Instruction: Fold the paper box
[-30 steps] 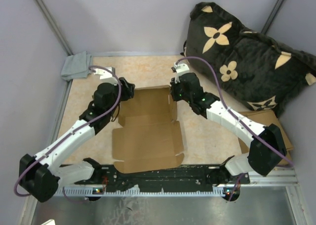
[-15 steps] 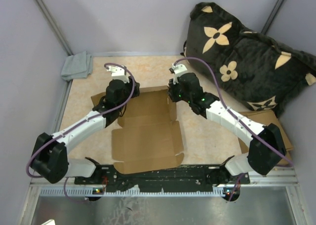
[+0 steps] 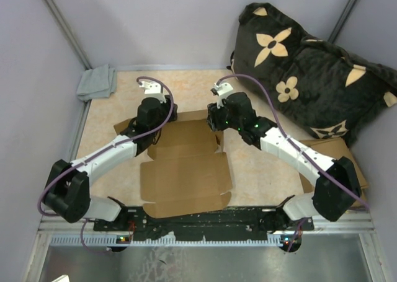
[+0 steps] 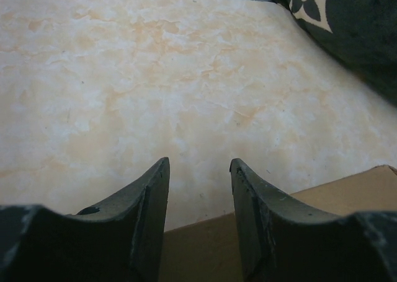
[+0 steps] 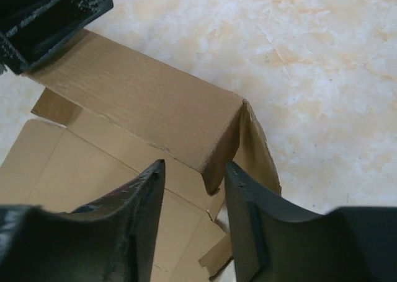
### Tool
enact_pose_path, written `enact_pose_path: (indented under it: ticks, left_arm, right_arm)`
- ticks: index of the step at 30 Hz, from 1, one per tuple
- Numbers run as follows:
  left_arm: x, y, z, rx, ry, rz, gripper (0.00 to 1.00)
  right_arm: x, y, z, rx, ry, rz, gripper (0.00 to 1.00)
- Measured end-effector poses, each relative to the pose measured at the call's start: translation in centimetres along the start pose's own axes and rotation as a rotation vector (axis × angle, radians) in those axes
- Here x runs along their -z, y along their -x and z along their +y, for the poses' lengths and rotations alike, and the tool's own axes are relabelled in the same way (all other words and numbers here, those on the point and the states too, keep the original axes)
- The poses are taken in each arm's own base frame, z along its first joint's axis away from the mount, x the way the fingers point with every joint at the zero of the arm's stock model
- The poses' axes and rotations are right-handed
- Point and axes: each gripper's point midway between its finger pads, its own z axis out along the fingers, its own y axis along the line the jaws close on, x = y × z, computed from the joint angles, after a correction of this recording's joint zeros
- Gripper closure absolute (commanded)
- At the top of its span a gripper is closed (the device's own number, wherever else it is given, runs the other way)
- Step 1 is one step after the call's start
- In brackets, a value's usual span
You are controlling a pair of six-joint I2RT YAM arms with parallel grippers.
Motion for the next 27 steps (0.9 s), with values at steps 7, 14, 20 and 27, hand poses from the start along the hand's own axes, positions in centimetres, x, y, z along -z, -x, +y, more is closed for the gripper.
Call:
enact_pose_path:
  ticks: [7, 14, 20, 27]
  left_arm:
    - [-0.3, 0.1, -0.2, -0.002, 0.001, 0.005, 0.51]
    - [-0.6, -0.1, -0.1, -0.008, 0.008, 0.023, 0.51]
    - [-0.7, -0.4, -0.1, -0.012, 0.011, 0.032, 0.51]
    - [-1.0, -0.4, -0.1, -0.013, 0.012, 0.041, 0.52]
  right_arm:
    - [2.8, 0.6, -1.0, 0.009, -0.039, -0.062, 0.36]
    - [7.9, 4.4, -7.1, -0.088, -0.189, -0.275, 0.39]
    - [5.8, 1.0, -10.5, -0.132, -0.250, -0.202, 0.41]
    - [3.0, -7.8, -8.9, -0.151, -0.115, -0.011, 0.38]
